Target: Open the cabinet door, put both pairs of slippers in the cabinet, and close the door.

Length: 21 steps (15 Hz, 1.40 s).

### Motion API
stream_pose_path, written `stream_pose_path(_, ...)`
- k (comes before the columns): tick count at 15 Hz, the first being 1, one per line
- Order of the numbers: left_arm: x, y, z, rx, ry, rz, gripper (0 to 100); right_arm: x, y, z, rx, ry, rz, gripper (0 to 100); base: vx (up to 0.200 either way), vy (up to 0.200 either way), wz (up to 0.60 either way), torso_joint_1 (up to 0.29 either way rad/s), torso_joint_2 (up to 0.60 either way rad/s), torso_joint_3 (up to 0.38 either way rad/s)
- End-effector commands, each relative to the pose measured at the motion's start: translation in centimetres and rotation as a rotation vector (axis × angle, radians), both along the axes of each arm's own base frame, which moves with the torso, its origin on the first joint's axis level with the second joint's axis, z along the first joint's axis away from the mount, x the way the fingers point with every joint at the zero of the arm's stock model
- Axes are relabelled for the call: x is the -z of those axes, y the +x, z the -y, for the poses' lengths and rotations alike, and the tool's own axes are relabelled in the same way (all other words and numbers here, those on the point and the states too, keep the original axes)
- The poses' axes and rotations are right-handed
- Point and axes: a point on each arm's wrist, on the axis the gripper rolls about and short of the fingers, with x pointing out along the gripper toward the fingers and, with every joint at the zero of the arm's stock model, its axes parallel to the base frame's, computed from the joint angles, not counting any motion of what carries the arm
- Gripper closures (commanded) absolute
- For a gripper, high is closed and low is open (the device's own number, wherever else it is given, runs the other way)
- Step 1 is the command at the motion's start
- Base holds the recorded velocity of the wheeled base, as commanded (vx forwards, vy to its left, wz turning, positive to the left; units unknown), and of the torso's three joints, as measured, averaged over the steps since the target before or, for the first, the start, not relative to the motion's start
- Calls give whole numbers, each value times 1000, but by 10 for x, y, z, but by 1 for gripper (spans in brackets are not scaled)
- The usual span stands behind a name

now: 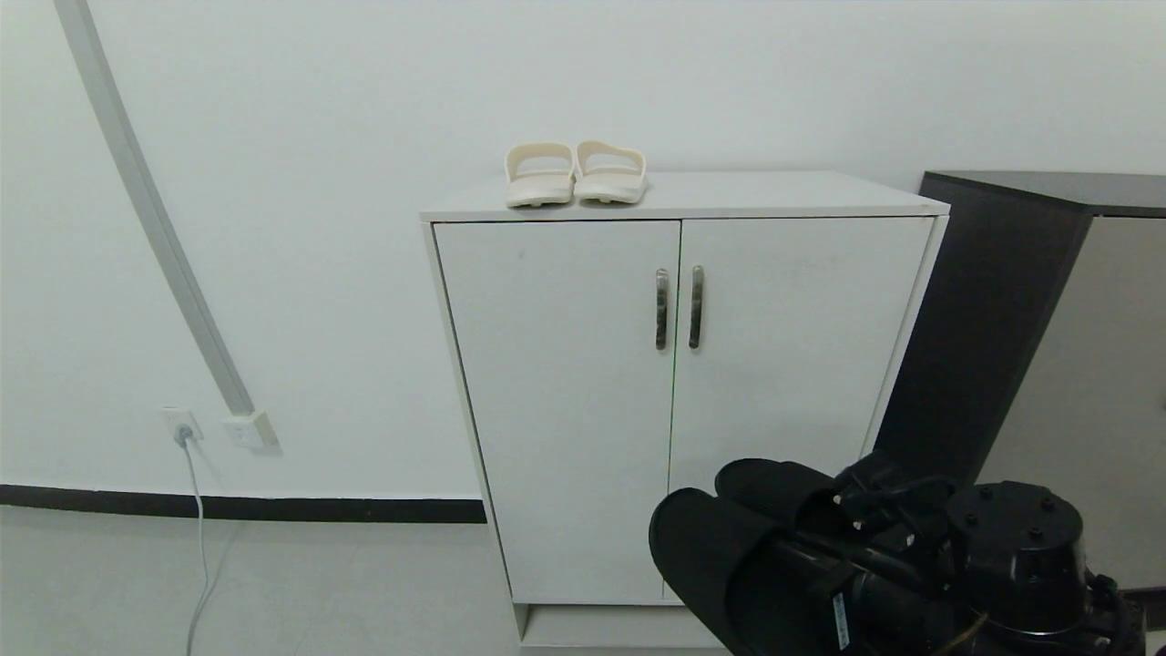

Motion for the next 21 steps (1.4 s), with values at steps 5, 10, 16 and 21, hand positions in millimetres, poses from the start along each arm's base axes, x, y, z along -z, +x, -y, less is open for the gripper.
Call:
stream_pose_path(5, -42, 1, 1, 77, -59, 16, 0, 8, 0, -1, -6, -22, -26, 100, 0, 0, -120, -1, 3, 1)
stream_pose_path(10, -65, 33, 6, 283, -82, -172, 0, 7, -2, -2, -17, -12, -16, 100, 0, 0, 0, 0, 0, 0)
stream_pose_path(16, -99, 100, 12, 469, -72, -244, 0, 11, 0, -7, -31, 6, 3, 100, 0, 0, 0, 0, 0, 0)
stream_pose_path(21, -100, 153, 43, 690, -63, -289, 0, 20, 4, -12, -32, 10, 6, 100, 0, 0, 0, 0, 0, 0)
